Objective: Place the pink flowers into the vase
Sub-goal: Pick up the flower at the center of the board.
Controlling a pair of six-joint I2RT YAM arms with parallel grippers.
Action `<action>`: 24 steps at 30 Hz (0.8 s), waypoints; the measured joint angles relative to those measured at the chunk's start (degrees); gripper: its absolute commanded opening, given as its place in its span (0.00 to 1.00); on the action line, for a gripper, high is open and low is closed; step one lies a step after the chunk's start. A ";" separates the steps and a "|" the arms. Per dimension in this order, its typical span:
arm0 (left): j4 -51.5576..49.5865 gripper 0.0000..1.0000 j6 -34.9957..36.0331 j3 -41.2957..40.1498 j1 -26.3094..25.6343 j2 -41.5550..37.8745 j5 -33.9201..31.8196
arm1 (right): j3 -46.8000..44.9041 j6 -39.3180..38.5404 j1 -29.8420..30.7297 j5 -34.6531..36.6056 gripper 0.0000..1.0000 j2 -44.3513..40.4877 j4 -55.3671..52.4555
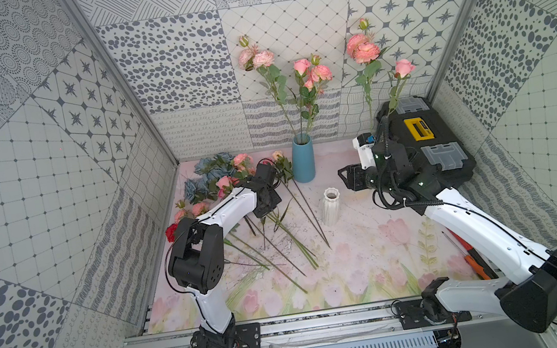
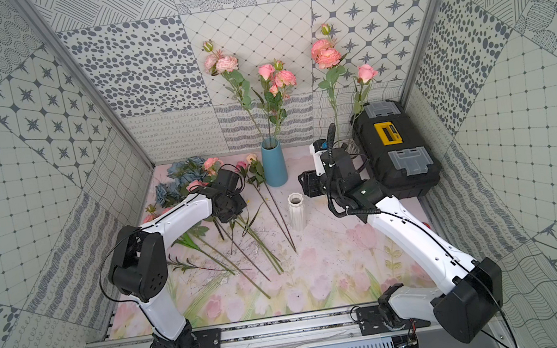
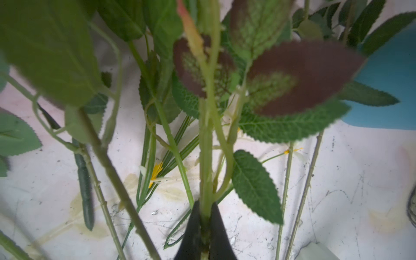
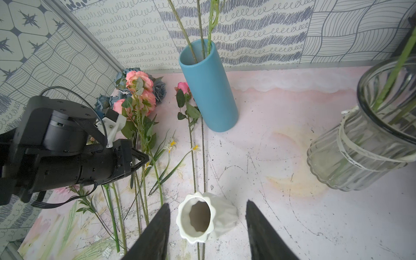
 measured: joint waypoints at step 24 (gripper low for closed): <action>12.33 0.00 14.99 -6.43 1.64 -26.49 10.99 | 5.51 -6.60 5.99 -9.07 0.54 0.74 0.50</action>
